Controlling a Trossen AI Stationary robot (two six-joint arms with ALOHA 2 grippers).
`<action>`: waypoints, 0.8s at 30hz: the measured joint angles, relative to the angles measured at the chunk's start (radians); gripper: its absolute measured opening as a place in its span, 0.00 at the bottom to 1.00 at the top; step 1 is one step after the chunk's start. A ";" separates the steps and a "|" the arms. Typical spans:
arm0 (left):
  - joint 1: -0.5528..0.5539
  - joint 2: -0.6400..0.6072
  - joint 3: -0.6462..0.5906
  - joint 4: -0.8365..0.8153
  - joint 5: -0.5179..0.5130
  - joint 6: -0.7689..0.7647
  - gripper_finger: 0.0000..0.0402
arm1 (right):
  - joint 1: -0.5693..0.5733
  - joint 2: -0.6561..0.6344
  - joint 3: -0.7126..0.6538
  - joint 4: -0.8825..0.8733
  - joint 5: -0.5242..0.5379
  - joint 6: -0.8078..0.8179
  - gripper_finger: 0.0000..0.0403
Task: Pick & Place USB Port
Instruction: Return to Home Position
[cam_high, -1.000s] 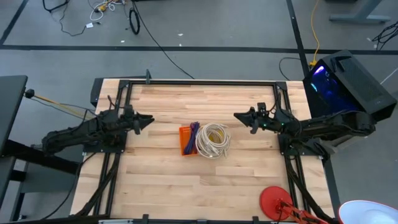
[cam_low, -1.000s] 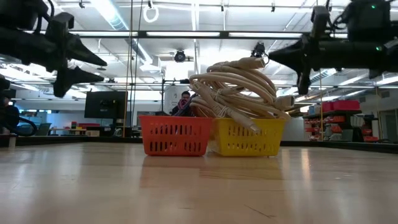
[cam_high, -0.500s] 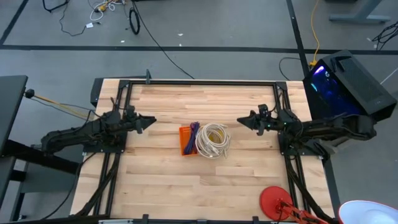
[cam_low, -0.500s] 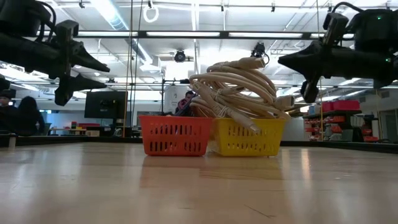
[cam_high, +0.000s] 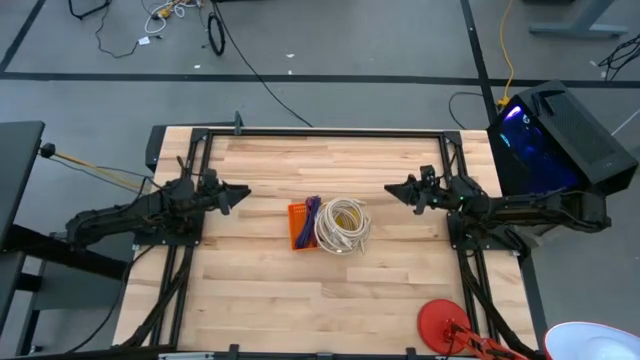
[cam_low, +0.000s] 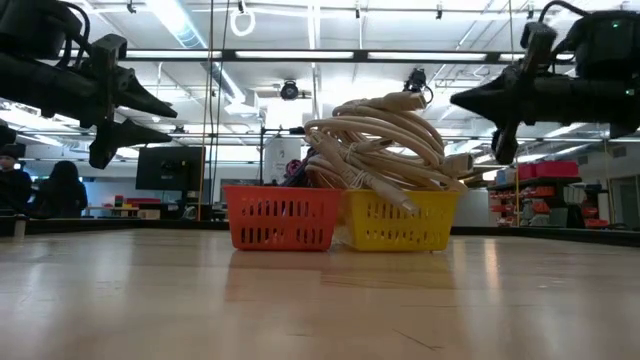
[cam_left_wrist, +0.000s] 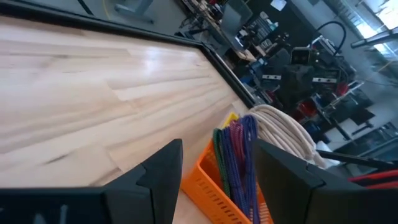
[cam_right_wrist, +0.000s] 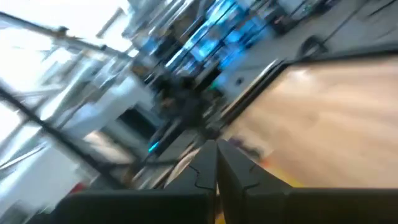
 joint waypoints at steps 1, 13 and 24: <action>0.000 0.000 0.000 0.002 -0.004 0.005 0.50 | 0.003 0.000 0.000 -0.005 0.026 -0.011 0.03; 0.000 0.000 -0.001 -0.004 0.081 0.143 0.50 | 0.042 0.016 0.000 -0.414 -0.003 0.015 0.03; -0.012 0.000 -0.002 -0.003 0.276 0.470 0.50 | 0.153 0.015 0.001 -0.235 0.019 0.044 0.03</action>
